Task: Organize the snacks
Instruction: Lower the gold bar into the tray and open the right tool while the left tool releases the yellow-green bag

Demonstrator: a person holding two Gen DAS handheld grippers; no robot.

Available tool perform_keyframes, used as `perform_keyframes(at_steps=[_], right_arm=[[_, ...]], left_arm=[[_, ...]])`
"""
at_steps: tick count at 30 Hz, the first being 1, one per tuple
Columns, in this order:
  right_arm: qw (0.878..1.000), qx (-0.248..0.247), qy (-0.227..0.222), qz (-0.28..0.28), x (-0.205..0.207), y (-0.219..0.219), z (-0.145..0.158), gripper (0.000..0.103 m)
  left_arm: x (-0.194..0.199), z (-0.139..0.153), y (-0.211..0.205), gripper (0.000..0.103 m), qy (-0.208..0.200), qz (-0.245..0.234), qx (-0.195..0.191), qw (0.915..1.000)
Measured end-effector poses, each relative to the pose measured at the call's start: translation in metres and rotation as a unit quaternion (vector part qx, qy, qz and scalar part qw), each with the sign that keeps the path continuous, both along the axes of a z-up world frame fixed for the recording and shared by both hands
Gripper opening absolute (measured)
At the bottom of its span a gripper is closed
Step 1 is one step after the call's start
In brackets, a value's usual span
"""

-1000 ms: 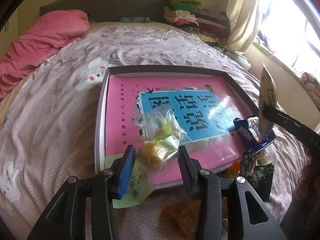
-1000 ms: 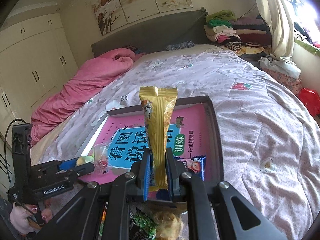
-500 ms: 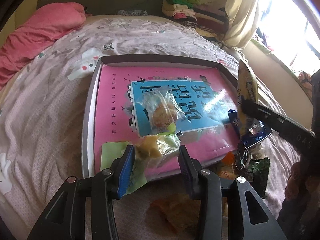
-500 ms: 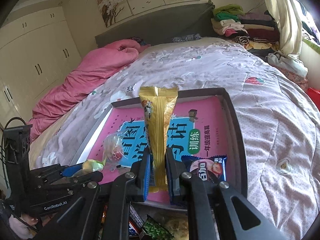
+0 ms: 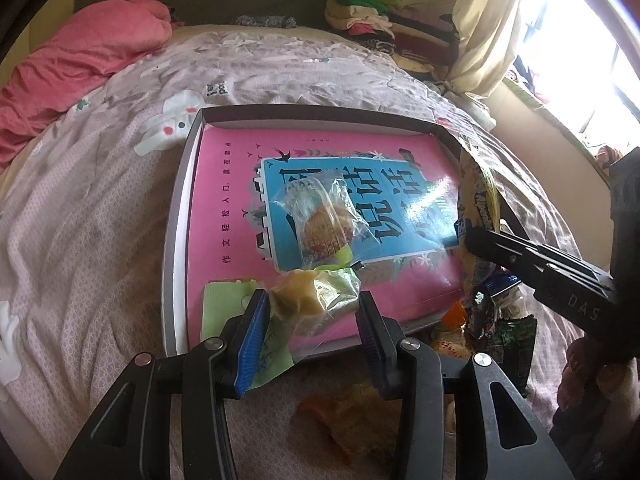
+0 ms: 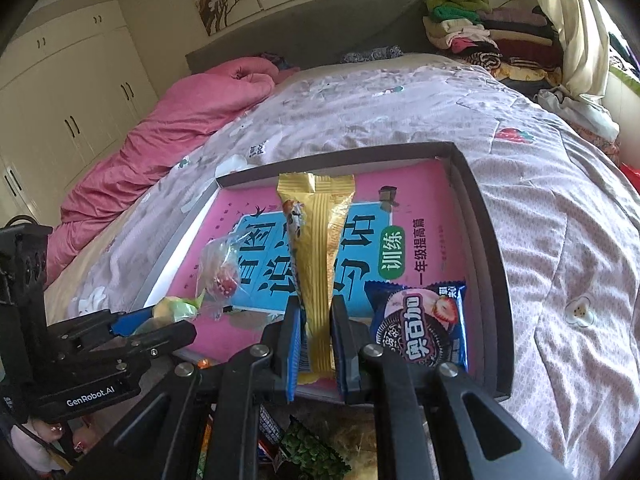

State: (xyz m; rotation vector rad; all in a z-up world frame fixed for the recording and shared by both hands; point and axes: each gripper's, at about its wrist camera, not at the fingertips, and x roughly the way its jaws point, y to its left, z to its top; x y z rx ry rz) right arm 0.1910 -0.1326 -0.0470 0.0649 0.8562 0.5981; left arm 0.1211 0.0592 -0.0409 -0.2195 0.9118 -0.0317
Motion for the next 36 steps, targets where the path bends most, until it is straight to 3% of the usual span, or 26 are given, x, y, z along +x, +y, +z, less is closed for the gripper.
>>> perform_keyframes(at_steps=[36], right_arm=[[0.999,-0.032,0.030,0.001,-0.006,0.001,-0.009,0.017]], left_arm=[[0.000,0.001,-0.002,0.047,0.007,-0.003,0.000,1.0000]])
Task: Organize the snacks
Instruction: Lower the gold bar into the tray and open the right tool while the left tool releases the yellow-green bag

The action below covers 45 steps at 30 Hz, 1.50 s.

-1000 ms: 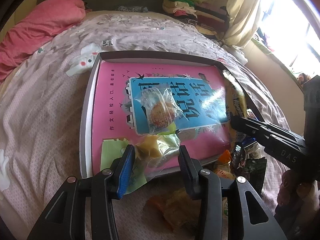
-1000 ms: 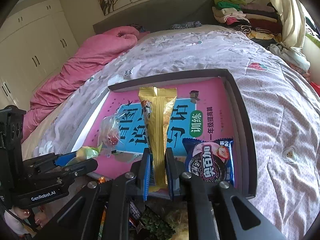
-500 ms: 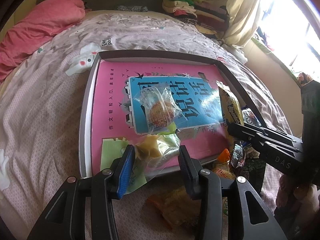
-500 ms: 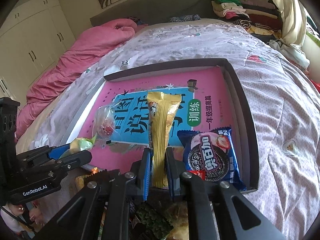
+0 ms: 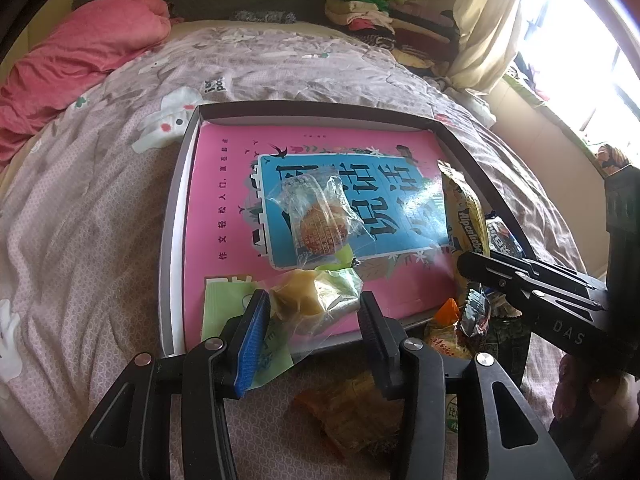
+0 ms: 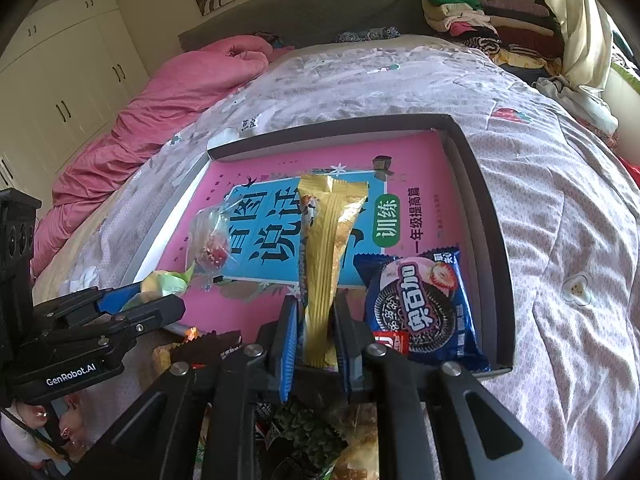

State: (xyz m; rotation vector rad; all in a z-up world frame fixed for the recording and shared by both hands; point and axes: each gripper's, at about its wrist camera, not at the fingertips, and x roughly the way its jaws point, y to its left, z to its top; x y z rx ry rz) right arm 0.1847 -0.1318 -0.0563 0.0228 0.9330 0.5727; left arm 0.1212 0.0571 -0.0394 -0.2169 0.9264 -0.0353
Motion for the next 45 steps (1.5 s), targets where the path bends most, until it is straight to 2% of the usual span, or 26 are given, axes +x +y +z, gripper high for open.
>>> perform_keyframes(at_steps=[18,31,39,43,45], right_arm=[[1.000,0.012,0.006,-0.011,-0.003,-0.006,0.004,0.023],[0.999,0.023,0.000,-0.023,-0.006,-0.014,0.008,0.024],[0.999,0.035,-0.017,-0.030,-0.008,-0.021,0.019,0.032],[0.999,0.039,-0.016,-0.031,-0.009,-0.023,0.020,0.034],[0.998,0.041,-0.017,-0.033,-0.010,-0.026,0.021,0.036]], left_arm=[[-0.001,0.003,0.003,0.053,-0.004,0.008,0.009,0.9999],[-0.005,0.010,0.006,0.060,-0.013,0.009,-0.003,0.9999],[-0.008,0.015,0.006,0.061,-0.021,0.008,-0.006,0.9997],[-0.010,0.018,0.006,0.073,-0.025,0.006,-0.007,0.9996],[-0.011,0.021,0.007,0.073,-0.029,0.004,-0.007,0.9995]])
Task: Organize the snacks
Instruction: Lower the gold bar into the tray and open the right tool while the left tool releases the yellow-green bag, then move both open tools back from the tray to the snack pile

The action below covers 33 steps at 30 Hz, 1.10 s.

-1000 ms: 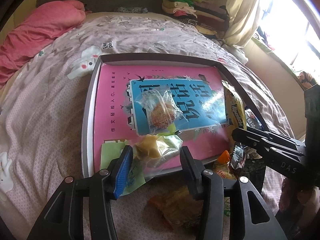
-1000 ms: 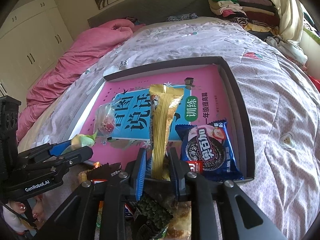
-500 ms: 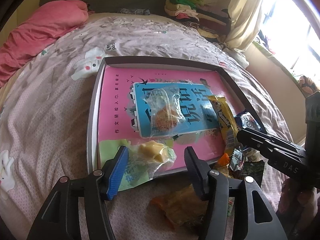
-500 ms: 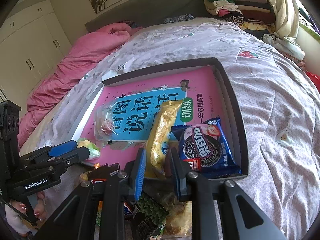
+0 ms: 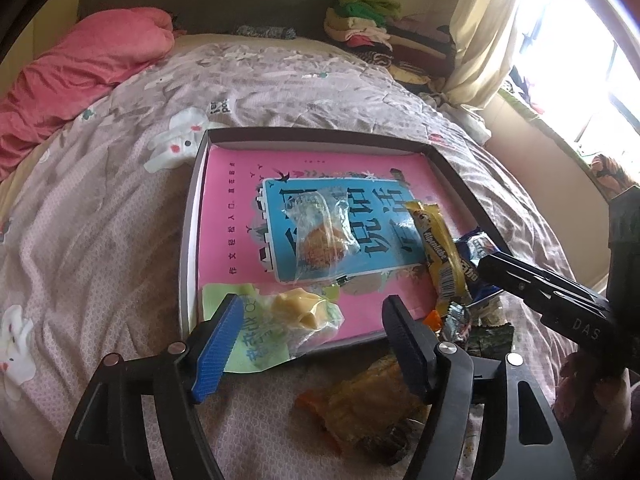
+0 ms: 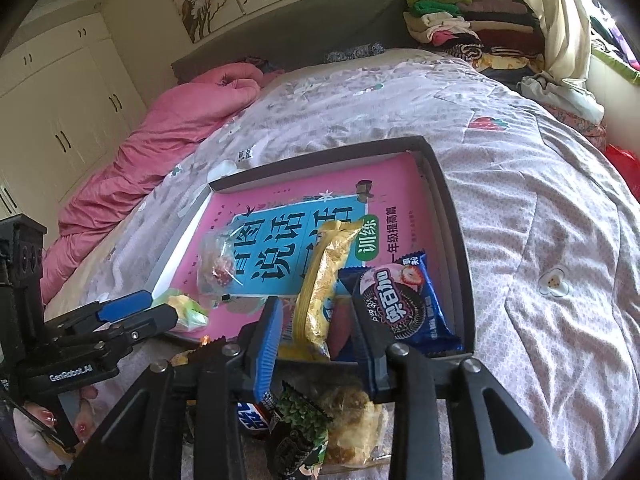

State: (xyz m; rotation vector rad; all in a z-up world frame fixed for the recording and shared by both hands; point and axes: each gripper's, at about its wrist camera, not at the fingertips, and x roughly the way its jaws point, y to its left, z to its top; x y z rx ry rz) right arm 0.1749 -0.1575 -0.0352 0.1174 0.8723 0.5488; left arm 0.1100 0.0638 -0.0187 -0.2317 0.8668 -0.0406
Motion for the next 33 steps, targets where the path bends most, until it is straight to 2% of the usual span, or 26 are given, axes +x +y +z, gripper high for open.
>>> perform_keyframes(at_steps=[5,15,24,27,29,33], right_arm=[[1.000,0.012,-0.007,-0.007,-0.003,-0.008,0.006,0.046],[0.999,0.019,-0.024,-0.014,-0.010,-0.016,0.018,0.051],[0.999,0.015,-0.041,-0.013,-0.018,-0.018,0.027,0.055],[0.999,0.015,-0.046,-0.015,-0.021,-0.020,0.029,0.058],[0.998,0.017,-0.050,-0.014,-0.024,-0.021,0.031,0.062],[0.998,0.009,-0.060,-0.010,-0.032,-0.021,0.034,0.065]], left_arm=[[-0.005,0.010,-0.002,0.074,-0.016,-0.005,0.009,0.9998],[-0.014,0.027,0.002,0.075,-0.038,0.001,0.021,0.9991],[-0.021,0.033,0.004,0.075,-0.045,-0.003,0.014,0.9989],[-0.024,0.034,0.003,0.080,-0.044,-0.006,0.012,0.9989],[-0.027,0.036,0.002,0.080,-0.045,-0.009,0.012,0.9989],[-0.032,0.037,-0.002,0.080,-0.043,-0.019,0.012,0.9988]])
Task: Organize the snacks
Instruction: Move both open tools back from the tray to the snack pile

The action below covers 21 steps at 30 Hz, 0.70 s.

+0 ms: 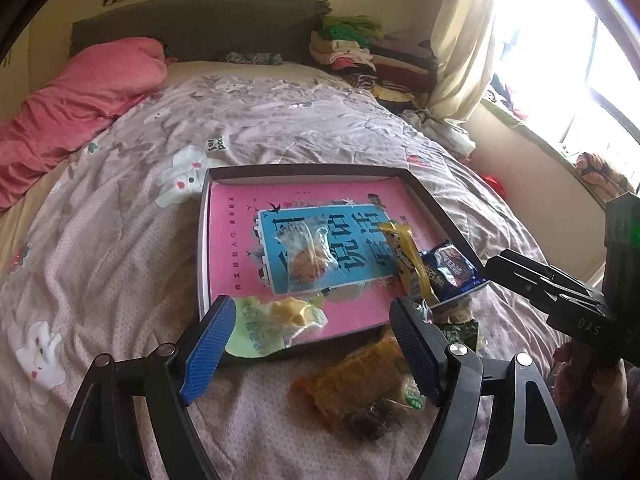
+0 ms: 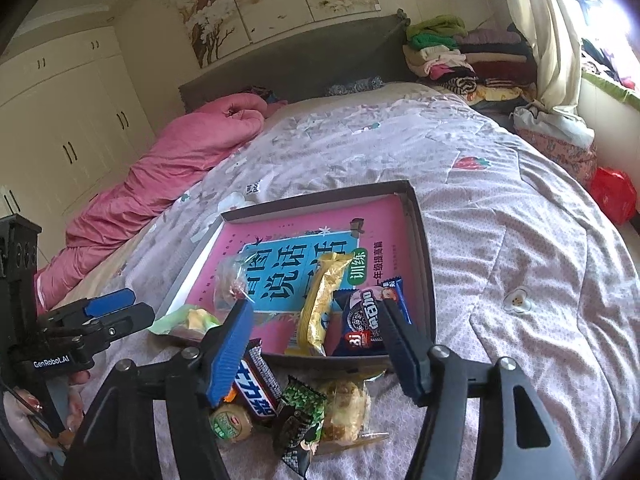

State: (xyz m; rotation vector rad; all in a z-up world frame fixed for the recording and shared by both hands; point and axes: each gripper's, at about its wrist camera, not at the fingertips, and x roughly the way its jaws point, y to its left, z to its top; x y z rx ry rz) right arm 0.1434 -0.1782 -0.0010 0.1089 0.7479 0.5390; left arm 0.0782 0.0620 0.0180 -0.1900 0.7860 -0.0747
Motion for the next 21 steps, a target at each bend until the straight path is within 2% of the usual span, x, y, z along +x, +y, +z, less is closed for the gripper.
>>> perform_keyframes(at_steps=[21], right_arm=[[0.999,-0.022,0.018,0.019,-0.022,0.003,-0.010,0.065]], left_arm=[[-0.008,-0.011,-0.018,0.081,0.028,-0.037,0.012,0.9988]])
